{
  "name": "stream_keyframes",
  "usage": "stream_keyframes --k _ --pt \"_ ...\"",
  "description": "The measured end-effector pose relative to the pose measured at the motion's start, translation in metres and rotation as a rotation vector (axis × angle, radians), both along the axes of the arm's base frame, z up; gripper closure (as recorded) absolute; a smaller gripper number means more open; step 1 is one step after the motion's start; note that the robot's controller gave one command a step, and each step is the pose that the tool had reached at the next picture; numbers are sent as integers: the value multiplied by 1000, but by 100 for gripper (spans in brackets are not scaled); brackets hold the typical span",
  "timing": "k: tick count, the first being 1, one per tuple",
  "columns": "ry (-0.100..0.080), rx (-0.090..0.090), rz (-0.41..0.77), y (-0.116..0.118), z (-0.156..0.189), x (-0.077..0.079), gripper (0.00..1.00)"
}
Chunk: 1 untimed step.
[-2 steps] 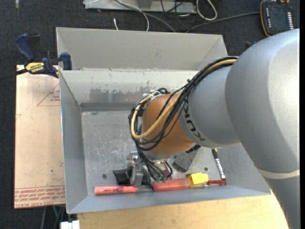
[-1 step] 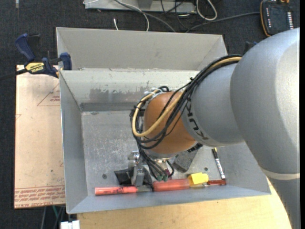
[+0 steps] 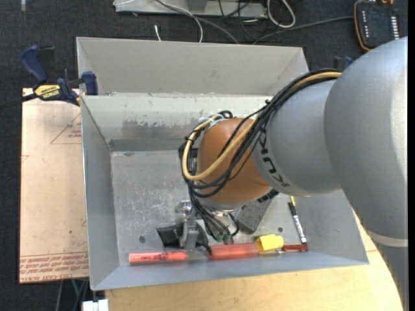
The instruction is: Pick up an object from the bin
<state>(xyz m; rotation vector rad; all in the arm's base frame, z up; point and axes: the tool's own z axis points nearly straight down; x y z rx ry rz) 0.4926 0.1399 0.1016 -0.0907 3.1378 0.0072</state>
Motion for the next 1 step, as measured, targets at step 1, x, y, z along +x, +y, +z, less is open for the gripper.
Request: stream_keyframes --k 1 --pt "8 -2 0 0 46 -2 100"
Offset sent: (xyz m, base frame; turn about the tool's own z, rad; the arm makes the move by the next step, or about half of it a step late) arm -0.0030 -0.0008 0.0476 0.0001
